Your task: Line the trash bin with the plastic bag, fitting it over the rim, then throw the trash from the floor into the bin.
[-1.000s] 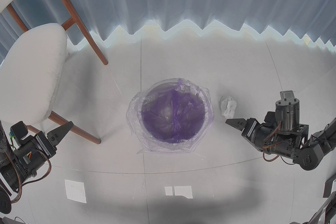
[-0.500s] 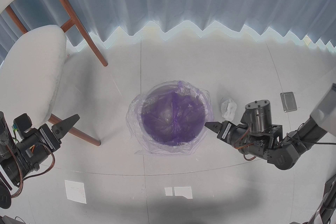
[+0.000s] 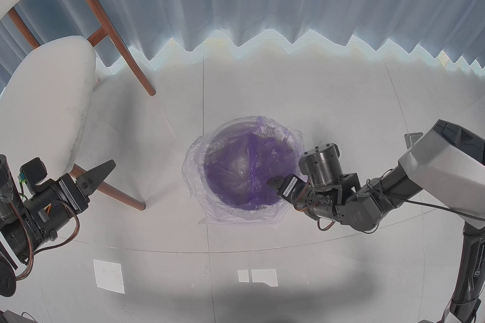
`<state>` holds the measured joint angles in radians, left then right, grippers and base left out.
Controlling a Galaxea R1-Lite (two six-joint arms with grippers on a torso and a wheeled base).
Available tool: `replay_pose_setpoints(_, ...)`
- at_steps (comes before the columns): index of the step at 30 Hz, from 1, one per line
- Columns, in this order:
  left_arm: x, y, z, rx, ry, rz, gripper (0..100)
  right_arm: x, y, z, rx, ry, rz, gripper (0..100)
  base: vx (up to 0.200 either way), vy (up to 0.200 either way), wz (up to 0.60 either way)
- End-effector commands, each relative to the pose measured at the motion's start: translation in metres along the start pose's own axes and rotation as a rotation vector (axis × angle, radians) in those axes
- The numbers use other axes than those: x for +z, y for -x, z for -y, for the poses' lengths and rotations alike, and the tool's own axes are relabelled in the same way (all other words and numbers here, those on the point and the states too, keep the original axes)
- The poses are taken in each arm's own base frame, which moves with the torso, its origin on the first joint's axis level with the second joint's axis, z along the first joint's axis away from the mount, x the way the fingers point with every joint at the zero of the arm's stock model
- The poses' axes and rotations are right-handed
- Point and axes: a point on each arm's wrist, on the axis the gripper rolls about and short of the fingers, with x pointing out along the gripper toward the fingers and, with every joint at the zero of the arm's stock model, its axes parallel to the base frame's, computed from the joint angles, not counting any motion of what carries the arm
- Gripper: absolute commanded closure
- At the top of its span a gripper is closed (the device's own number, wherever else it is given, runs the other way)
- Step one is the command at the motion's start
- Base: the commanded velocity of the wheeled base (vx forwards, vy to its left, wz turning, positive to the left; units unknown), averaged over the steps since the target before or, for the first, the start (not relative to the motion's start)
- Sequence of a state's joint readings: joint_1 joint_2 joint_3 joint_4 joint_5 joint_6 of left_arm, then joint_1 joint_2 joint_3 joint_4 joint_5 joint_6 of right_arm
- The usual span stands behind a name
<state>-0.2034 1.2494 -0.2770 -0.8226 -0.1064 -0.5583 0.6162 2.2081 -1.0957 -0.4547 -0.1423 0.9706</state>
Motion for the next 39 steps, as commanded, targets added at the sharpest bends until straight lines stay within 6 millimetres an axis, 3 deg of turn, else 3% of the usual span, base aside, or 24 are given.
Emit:
replay_pose_setpoints(1, -0.001, 0.000, -0.002, 0.009, -0.014, -0.002, 0, 0.002, -0.028, -0.013, -0.055, -0.093, -0.033, 0, 0.000, 0.000, 0.00)
replay_pose_setpoints(8, -0.002, 0.001, -0.003, 0.015, -0.014, -0.004, 0, -0.001, -0.041, -0.013, -0.085, -0.096, -0.023, 0, 0.000, 0.000, 0.00)
replay_pose_setpoints(9, -0.004, 0.002, -0.004, 0.018, -0.014, -0.009, 0, -0.002, -0.043, -0.011, -0.096, -0.096, -0.022, 100, 0.000, 0.000, 0.00)
replay_pose_setpoints(17, -0.008, 0.005, -0.009, 0.041, -0.010, -0.020, 0, -0.003, -0.041, -0.006, -0.124, -0.085, -0.021, 100, 0.000, 0.000, 0.00)
replay_pose_setpoints(20, -0.008, 0.005, -0.009, 0.044, -0.013, -0.018, 0, 0.024, -0.028, -0.005, -0.131, -0.044, 0.008, 100, 0.000, 0.000, 0.00)
replay_pose_setpoints(29, -0.010, 0.013, -0.011, 0.046, -0.014, -0.009, 0, 0.068, 0.005, -0.007, -0.057, 0.343, -0.015, 100, 0.000, 0.000, 0.00)
replay_pose_setpoints(35, -0.014, 0.019, -0.013, 0.049, -0.015, -0.011, 0, 0.070, 0.018, -0.010, 0.066, 0.678, -0.079, 100, 0.000, 0.000, 0.00)
replay_pose_setpoints(39, -0.013, 0.021, -0.014, 0.055, -0.018, 0.002, 0, 0.071, 0.012, -0.006, 0.132, 0.818, -0.100, 100, 0.000, 0.000, 0.00)
